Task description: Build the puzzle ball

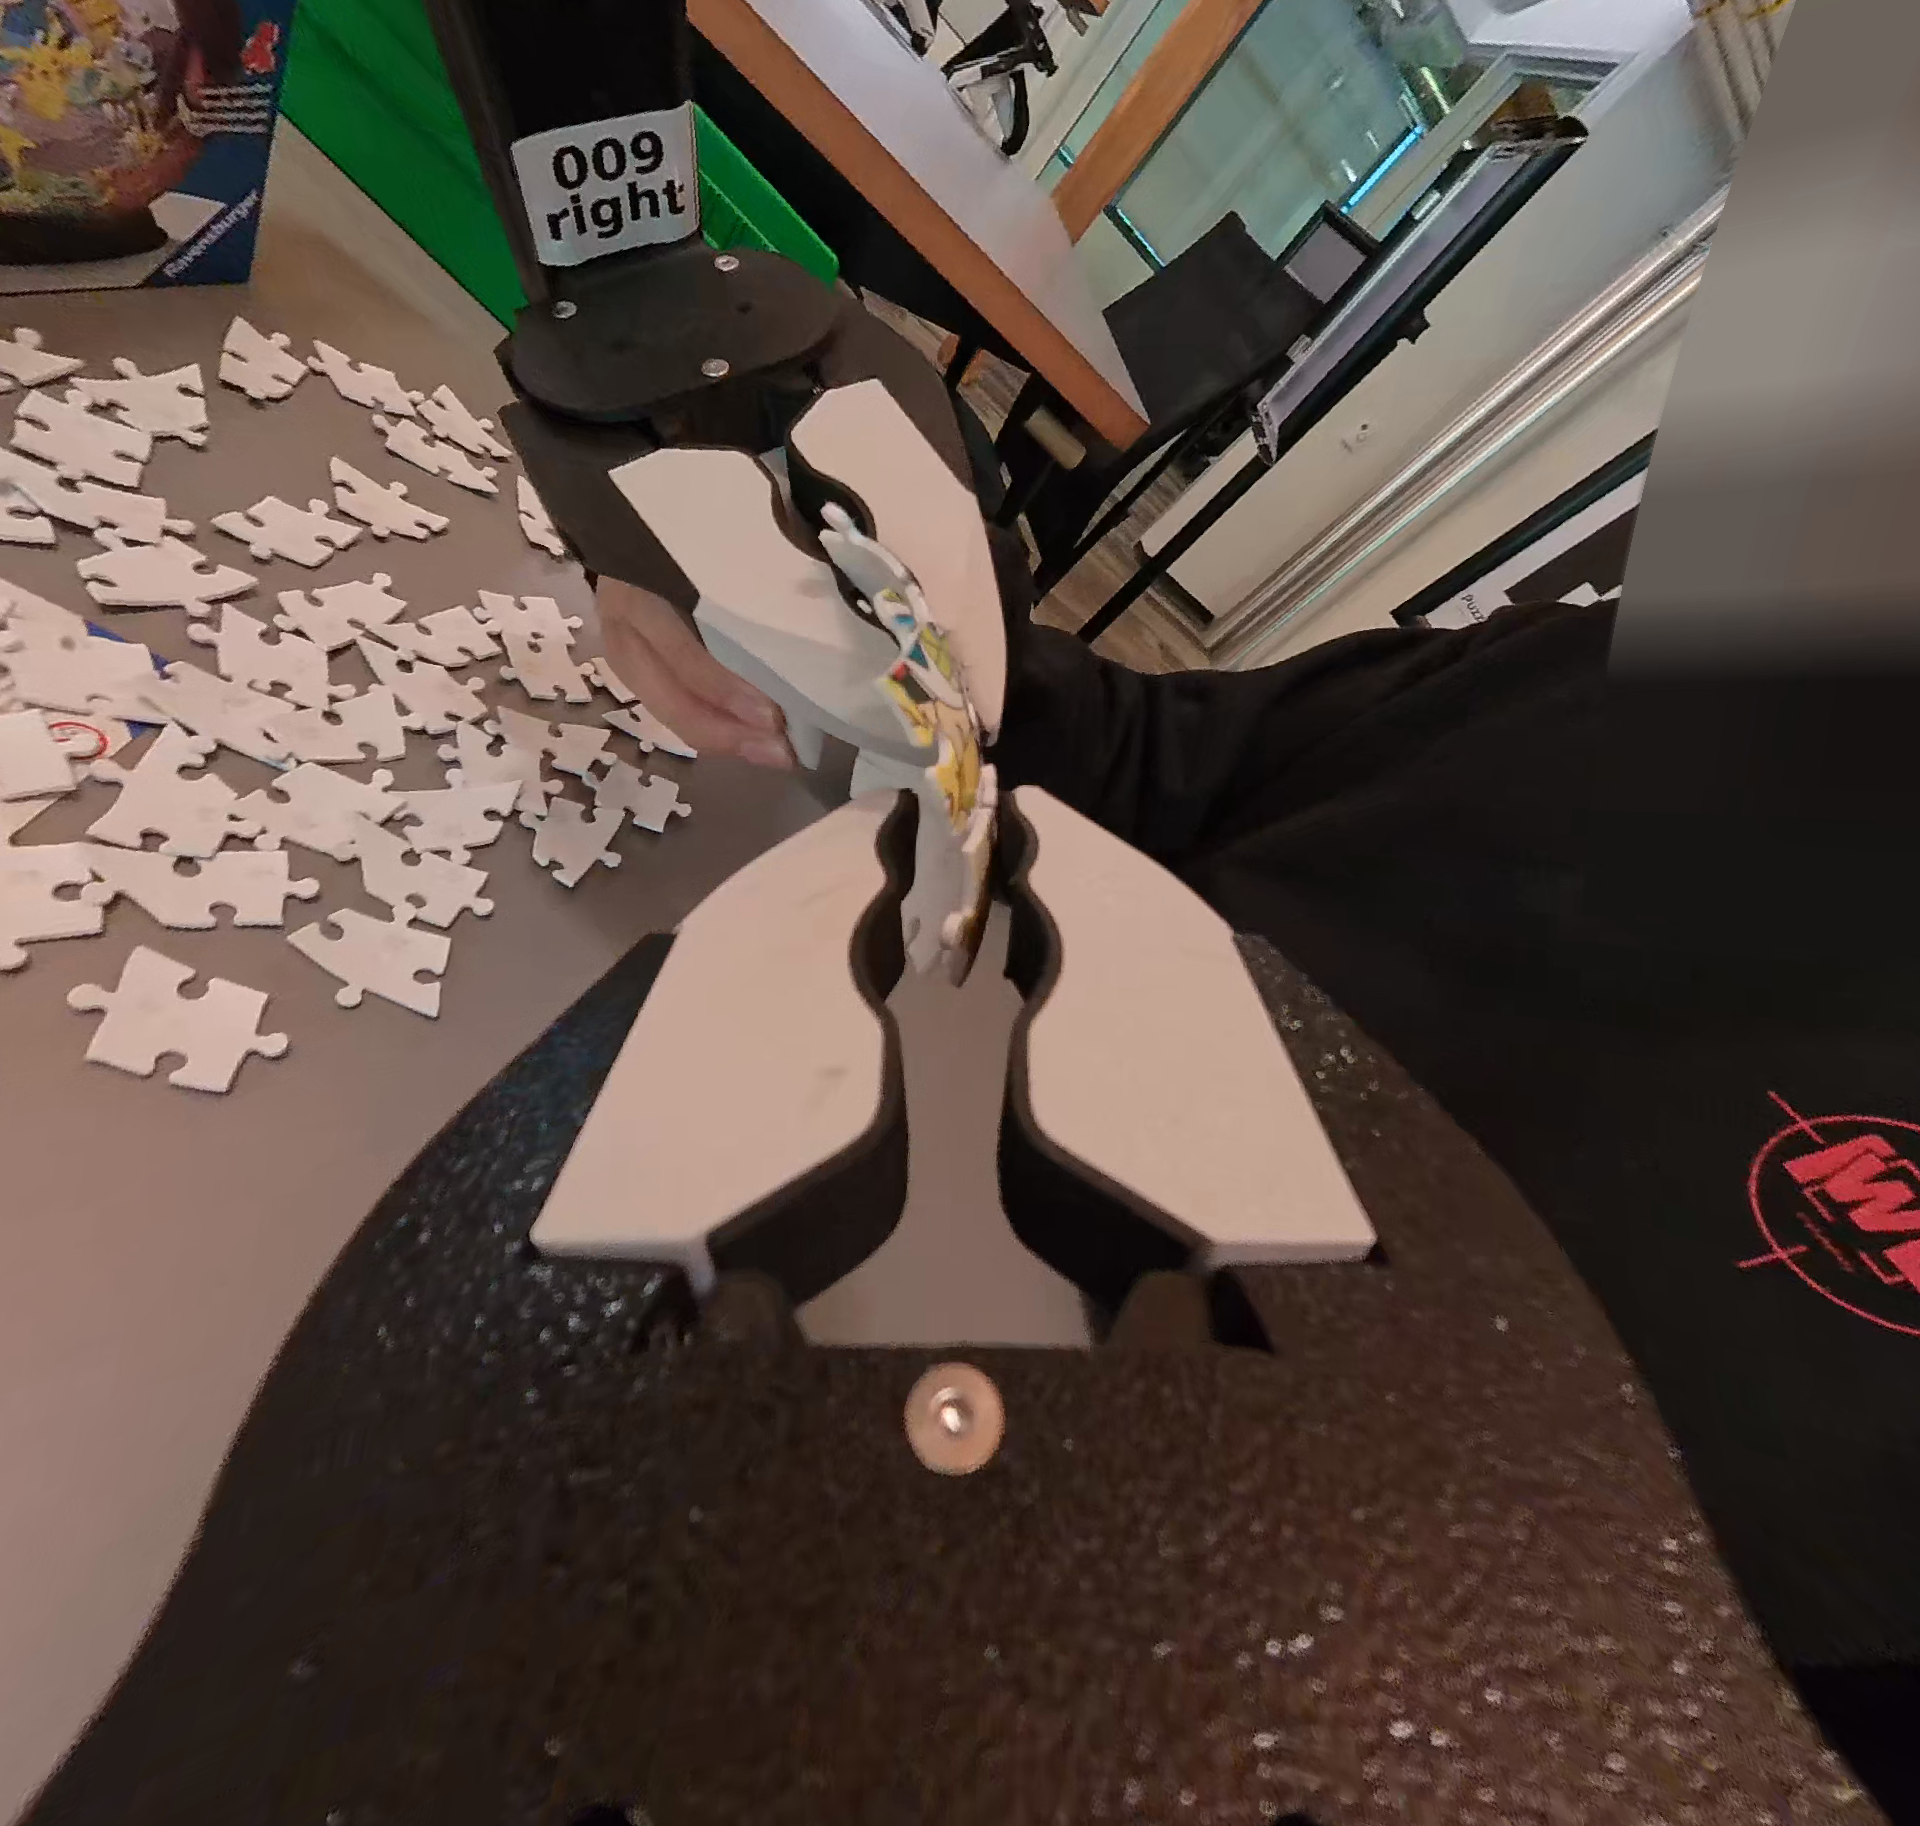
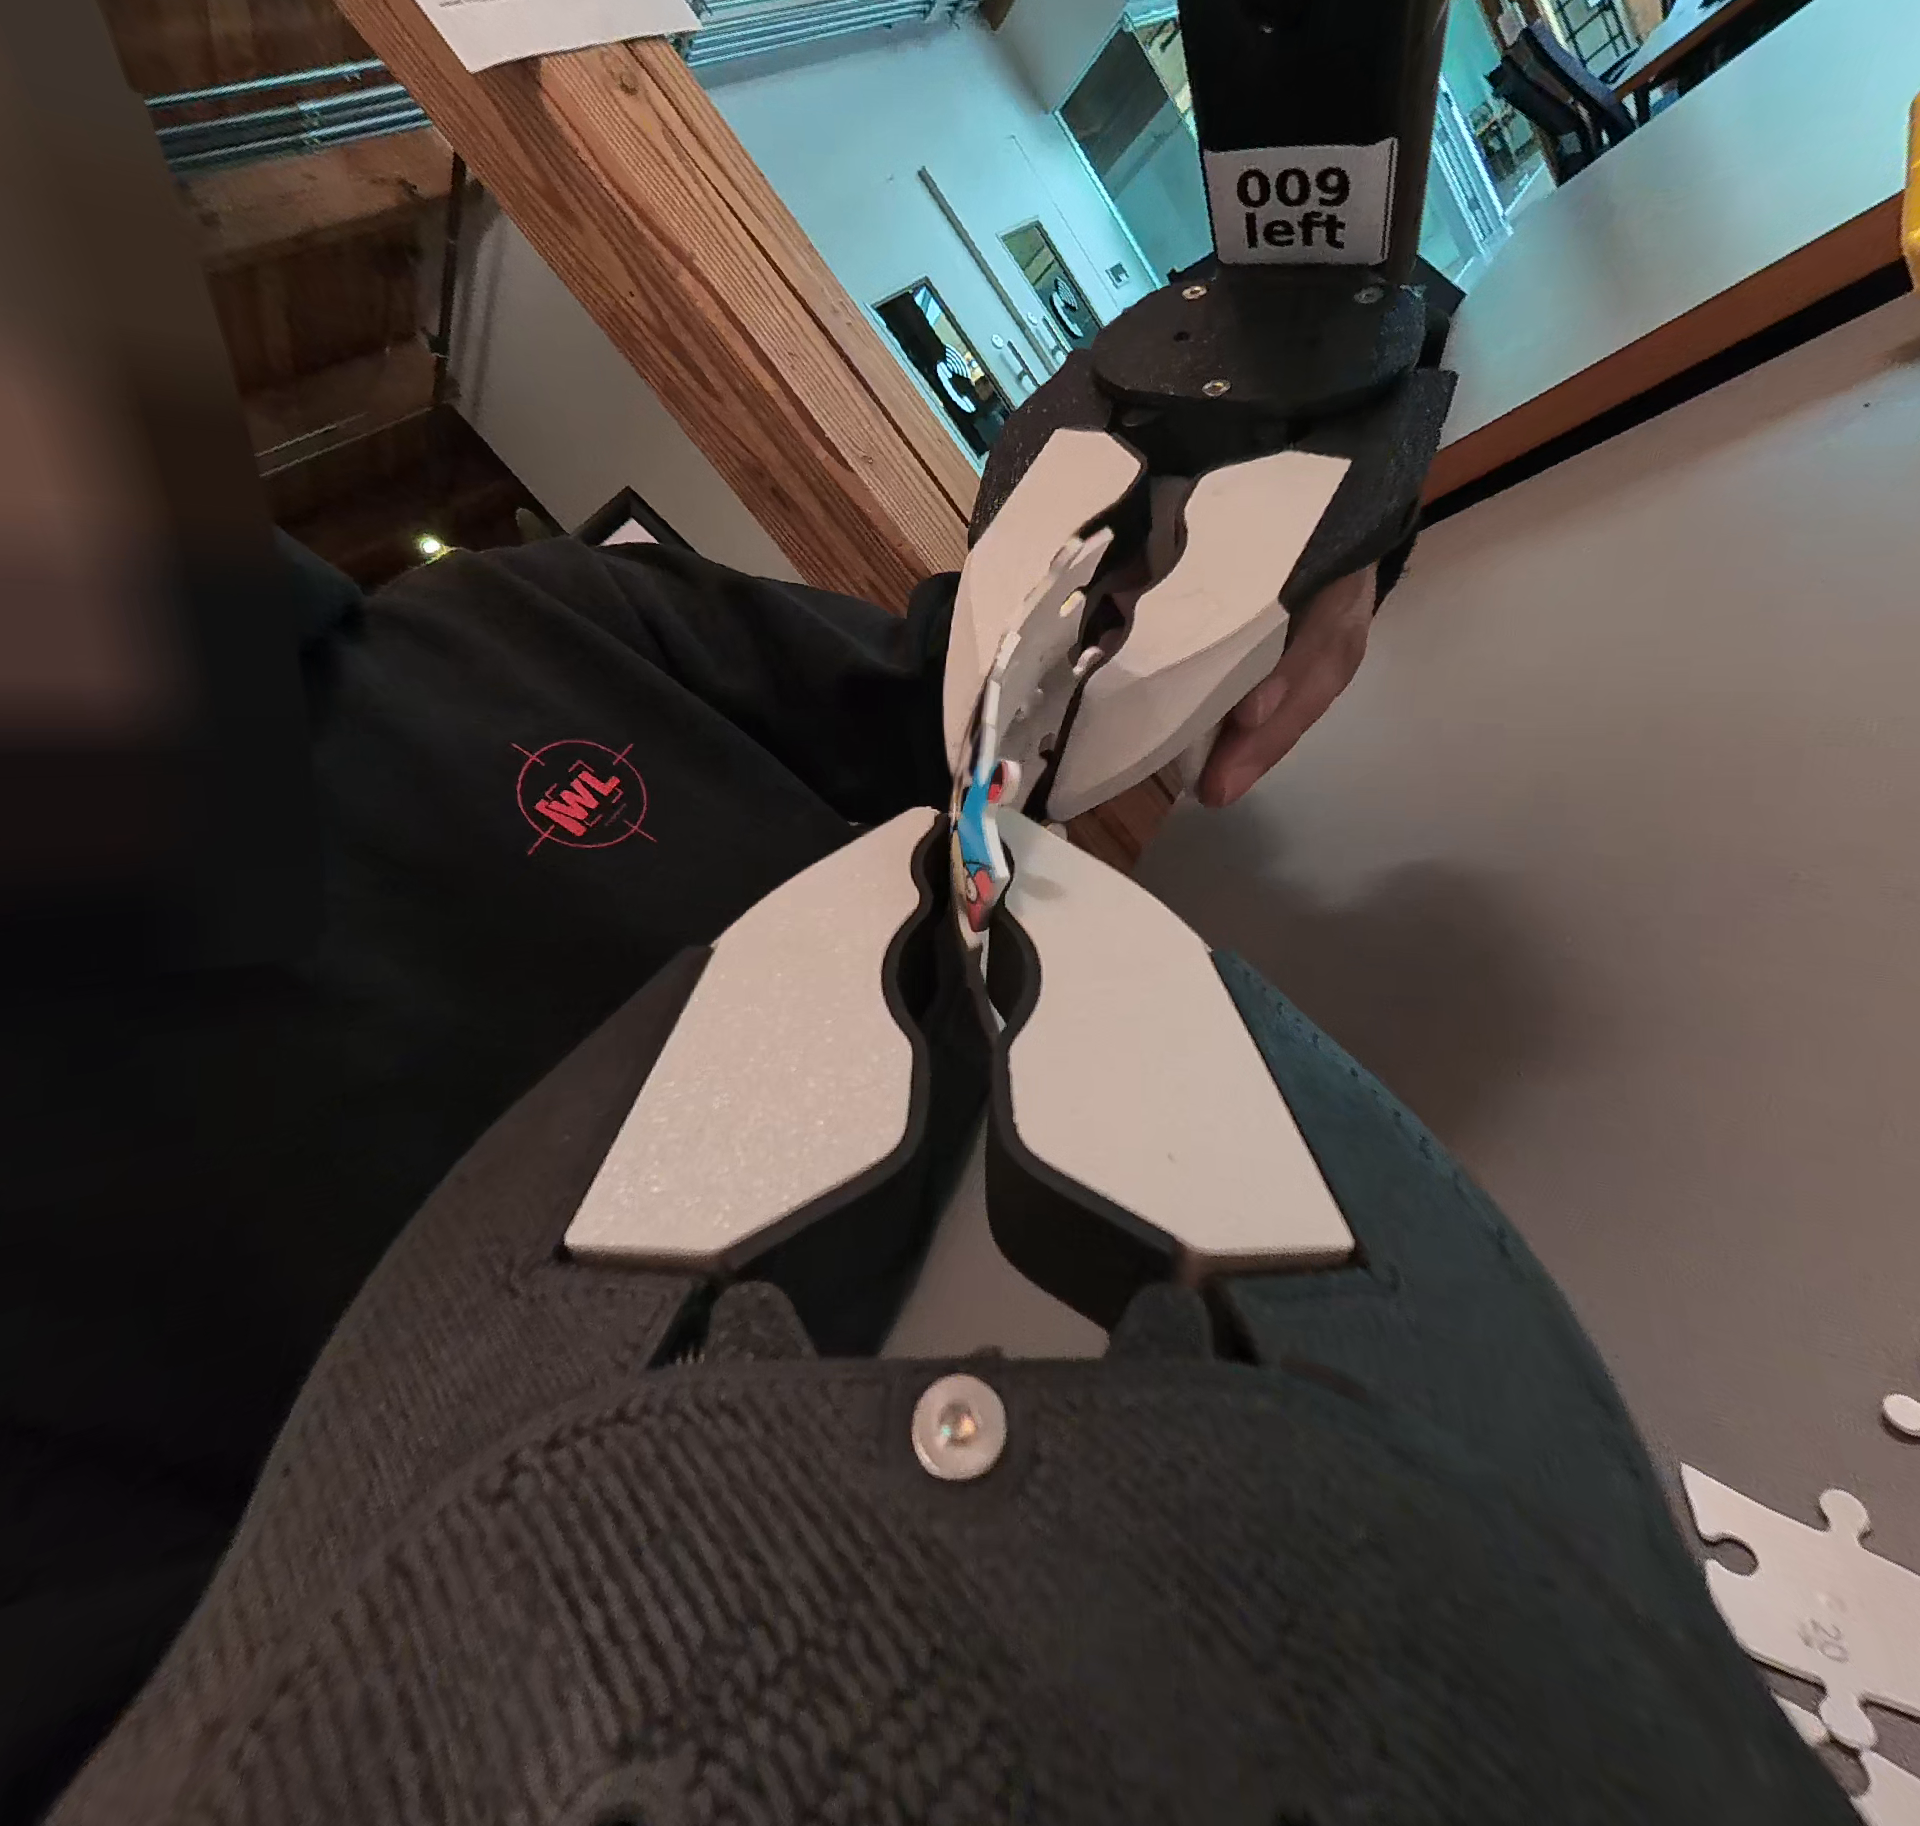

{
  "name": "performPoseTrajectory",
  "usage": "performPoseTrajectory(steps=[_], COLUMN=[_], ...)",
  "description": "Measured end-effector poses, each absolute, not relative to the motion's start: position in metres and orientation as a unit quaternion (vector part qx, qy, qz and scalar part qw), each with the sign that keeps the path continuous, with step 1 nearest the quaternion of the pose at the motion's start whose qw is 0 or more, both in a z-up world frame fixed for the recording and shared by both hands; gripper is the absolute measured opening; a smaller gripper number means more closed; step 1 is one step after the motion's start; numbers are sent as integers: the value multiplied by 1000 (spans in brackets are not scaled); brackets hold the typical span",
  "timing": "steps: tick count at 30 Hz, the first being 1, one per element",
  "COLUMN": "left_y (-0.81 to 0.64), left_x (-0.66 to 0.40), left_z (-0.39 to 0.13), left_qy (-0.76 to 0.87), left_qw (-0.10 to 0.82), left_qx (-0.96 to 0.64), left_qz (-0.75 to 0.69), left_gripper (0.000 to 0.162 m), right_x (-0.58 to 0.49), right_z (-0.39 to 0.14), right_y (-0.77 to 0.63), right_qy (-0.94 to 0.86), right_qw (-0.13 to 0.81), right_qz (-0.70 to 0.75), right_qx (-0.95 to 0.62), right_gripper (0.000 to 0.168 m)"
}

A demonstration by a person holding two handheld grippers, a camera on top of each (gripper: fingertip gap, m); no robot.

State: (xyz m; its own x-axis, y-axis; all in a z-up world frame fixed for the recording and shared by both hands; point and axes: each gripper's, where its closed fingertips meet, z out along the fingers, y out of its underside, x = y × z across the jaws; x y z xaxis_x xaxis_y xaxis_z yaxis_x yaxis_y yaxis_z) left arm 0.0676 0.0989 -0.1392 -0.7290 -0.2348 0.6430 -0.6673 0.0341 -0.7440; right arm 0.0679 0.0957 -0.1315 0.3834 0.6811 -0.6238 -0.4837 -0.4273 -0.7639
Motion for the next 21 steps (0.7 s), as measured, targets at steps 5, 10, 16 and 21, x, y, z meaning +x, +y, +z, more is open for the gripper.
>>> performPoseTrajectory(steps=[5, 10, 16, 21], left_y=[93, 92, 90, 89], left_x=[62, 61, 59, 58], left_z=[-140, -139, -137, -137], left_qy=[-698, -703, -711, -707], left_qw=[192, 182, 165, 174], left_qx=[310, 298, 290, 288], left_qz=[617, 620, 619, 622], left_gripper=[9, 4, 4, 4], right_x=[69, 68, 65, 64], right_z=[-131, -129, -127, -126], right_y=[96, 95, 92, 91], right_qy=[-77, -79, -90, -98], right_qw=[533, 533, 533, 536], right_qz=[543, 547, 554, 548], right_qx=[-644, -641, -633, -635], right_gripper=[4, 4, 4, 5])
